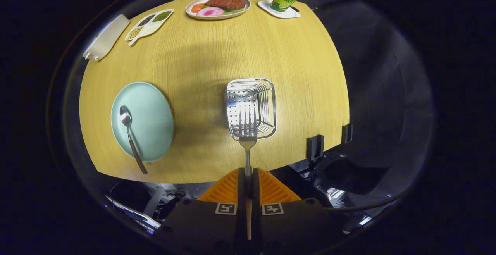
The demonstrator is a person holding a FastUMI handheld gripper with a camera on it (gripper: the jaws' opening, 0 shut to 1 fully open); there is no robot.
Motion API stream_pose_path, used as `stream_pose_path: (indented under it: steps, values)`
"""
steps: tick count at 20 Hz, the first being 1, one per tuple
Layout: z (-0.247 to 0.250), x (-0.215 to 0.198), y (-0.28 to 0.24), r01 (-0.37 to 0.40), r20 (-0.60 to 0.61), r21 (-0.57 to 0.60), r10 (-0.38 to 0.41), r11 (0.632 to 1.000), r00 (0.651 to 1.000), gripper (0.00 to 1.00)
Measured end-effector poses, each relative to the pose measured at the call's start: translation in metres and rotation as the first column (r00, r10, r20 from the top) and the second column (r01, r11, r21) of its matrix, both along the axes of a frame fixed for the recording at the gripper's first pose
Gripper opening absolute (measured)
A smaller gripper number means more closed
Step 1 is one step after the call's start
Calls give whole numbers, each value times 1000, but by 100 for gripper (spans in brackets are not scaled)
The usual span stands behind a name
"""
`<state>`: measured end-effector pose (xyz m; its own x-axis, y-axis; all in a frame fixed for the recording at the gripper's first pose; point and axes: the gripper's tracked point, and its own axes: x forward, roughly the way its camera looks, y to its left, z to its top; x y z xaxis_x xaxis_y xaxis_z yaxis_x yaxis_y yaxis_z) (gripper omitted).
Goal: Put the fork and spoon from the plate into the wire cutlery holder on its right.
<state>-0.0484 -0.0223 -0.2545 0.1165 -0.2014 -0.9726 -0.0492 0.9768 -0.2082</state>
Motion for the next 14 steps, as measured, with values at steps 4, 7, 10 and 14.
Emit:
stream_pose_path:
  steps: [4, 7, 10, 14]
  values:
    - [-13, 8, -1, 3, -69, 62, 2, 998, 998, 9]
    - [-17, 12, -11, -26, -122, 54, 33, 998, 992, 9]
    - [-14, 18, -10, -21, -139, 71, 30, 997, 990, 15]
    - [-14, 23, -12, -23, -140, 67, 32, 998, 990, 30]
